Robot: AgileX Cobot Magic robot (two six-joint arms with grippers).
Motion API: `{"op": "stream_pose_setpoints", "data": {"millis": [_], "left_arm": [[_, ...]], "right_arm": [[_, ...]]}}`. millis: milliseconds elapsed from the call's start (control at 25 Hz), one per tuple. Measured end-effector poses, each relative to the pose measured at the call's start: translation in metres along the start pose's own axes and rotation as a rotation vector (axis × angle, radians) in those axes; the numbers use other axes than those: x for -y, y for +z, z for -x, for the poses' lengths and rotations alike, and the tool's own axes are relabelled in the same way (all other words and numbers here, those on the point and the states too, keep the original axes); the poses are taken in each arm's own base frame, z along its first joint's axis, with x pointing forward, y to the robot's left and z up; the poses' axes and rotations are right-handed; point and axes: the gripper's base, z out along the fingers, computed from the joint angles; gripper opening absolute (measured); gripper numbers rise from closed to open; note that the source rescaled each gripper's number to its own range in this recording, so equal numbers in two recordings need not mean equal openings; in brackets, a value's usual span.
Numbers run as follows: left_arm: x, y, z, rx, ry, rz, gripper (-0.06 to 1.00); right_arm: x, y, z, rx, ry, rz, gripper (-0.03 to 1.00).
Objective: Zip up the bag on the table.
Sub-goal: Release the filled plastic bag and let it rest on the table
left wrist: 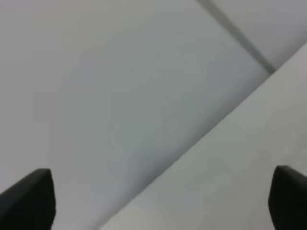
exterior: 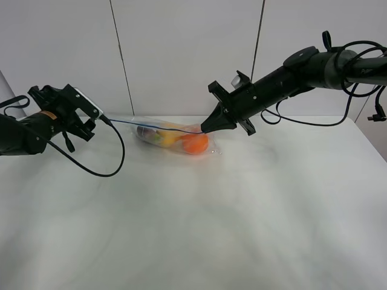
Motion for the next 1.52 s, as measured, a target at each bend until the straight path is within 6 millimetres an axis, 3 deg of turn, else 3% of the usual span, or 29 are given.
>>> {"op": "stream_pose_setpoints", "data": {"millis": [400,880,1280,1520], "left_arm": [[-0.029,0.001,-0.034,-0.183,-0.469,0.053,1.0],[-0.056,0.02,0.006,-0.556,-0.712,-0.313,1.0],[-0.073,-0.005,0.035,-0.931,-0.787,-0.599,1.0],[-0.074,-0.017,0.036,-1.05,-0.755,-0.655,1.0]], "right_arm": [[0.0,0.0,0.0,0.0,0.0,0.0,0.0],[0.0,0.0,0.0,0.002,0.0,-0.001,0.0],[0.0,0.0,0.0,0.002,0.0,-0.001,0.0],[0.0,0.0,0.0,0.001,0.0,0.0,0.0]]}}
